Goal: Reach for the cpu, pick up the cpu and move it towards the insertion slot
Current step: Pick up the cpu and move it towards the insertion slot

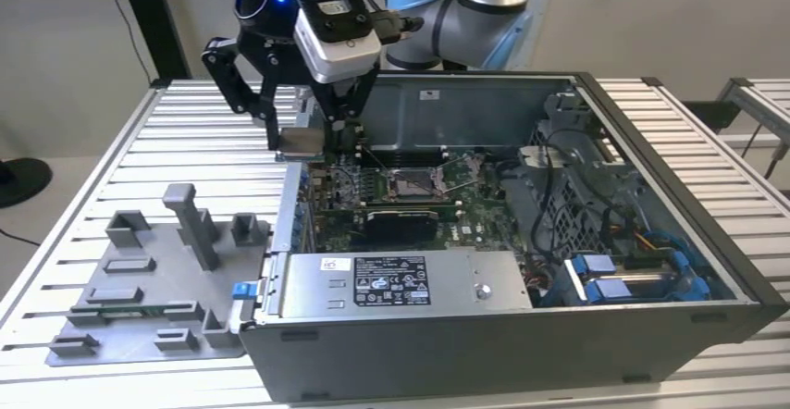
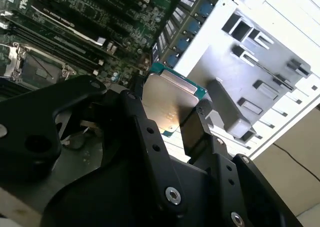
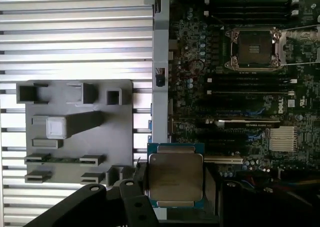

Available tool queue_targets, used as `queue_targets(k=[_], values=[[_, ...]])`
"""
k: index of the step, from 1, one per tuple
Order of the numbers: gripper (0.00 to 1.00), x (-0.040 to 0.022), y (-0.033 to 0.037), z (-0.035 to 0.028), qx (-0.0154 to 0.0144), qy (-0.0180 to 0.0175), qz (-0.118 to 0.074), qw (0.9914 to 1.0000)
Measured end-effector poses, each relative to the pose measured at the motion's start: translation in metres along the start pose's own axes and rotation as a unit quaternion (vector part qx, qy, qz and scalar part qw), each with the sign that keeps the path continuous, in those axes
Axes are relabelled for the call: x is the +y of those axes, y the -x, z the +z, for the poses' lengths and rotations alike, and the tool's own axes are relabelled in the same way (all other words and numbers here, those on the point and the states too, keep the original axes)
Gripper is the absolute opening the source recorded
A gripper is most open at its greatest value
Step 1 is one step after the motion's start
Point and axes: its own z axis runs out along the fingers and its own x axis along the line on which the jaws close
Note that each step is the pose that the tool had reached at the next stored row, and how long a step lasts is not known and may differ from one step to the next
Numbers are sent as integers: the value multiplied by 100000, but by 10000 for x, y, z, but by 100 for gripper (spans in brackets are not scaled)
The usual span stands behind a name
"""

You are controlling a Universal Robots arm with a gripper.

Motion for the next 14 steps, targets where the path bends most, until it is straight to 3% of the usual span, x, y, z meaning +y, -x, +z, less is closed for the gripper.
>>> queue_targets(k=[7,14], values=[[0,1,64,-4,32,-7,-2,100000],[0,2,70,-3,30,-3,2,100000]])
